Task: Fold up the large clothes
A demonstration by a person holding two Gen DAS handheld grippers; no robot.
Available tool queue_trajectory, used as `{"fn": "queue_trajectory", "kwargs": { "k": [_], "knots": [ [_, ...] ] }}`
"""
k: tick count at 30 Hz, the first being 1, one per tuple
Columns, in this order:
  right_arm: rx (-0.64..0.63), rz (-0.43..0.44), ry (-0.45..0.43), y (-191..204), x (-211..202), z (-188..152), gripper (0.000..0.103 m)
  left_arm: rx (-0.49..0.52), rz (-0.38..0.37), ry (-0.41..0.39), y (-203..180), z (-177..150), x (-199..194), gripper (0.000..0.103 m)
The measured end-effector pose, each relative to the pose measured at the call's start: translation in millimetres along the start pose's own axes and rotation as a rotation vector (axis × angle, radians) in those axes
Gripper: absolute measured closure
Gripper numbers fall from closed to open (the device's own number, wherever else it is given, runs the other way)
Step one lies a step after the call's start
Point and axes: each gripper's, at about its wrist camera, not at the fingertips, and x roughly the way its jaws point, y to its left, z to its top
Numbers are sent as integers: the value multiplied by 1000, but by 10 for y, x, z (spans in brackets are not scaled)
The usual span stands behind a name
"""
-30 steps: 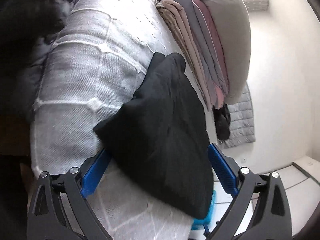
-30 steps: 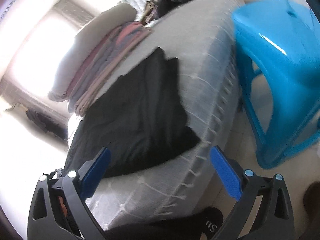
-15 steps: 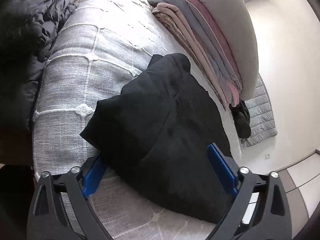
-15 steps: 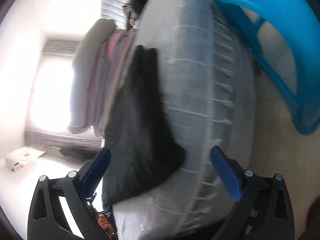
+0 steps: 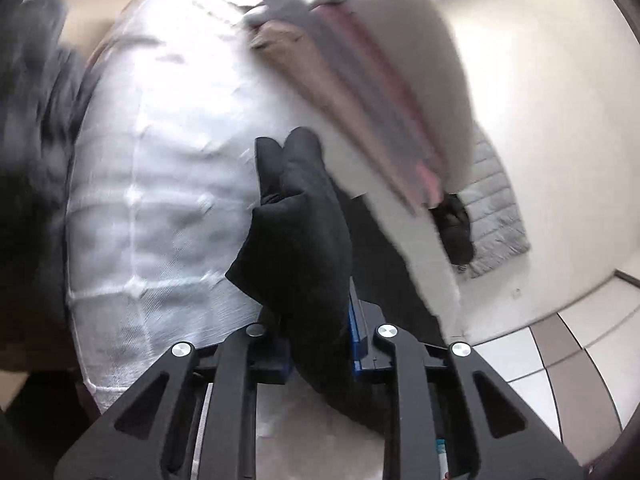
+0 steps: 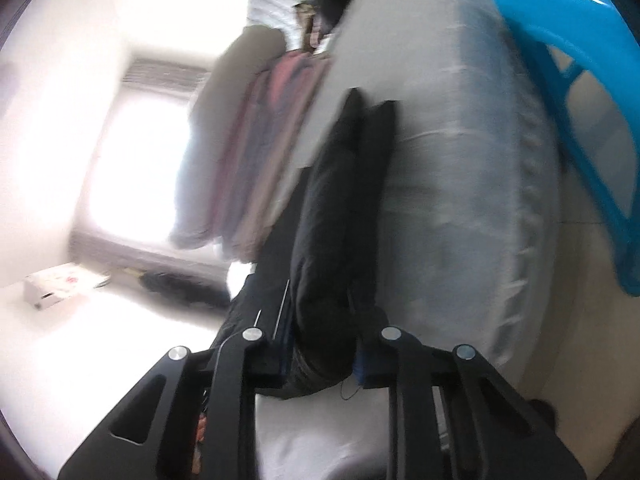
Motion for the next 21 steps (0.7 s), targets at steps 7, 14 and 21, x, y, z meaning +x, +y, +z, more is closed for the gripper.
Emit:
{"fn": "queue_trajectory", "kwargs": {
  "k": [7,14,21],
  "knots": [
    [42,-108,103,-284,56,-258,53,-23,144,82,380,-13,12,71],
    [73,-68,100,-418,41,-207,29,-165,96,73,920,-231,10,44],
    [78,-55,139,-395,320,-110,42,-129,162,30,781,-159,324,31]
  ]
}}
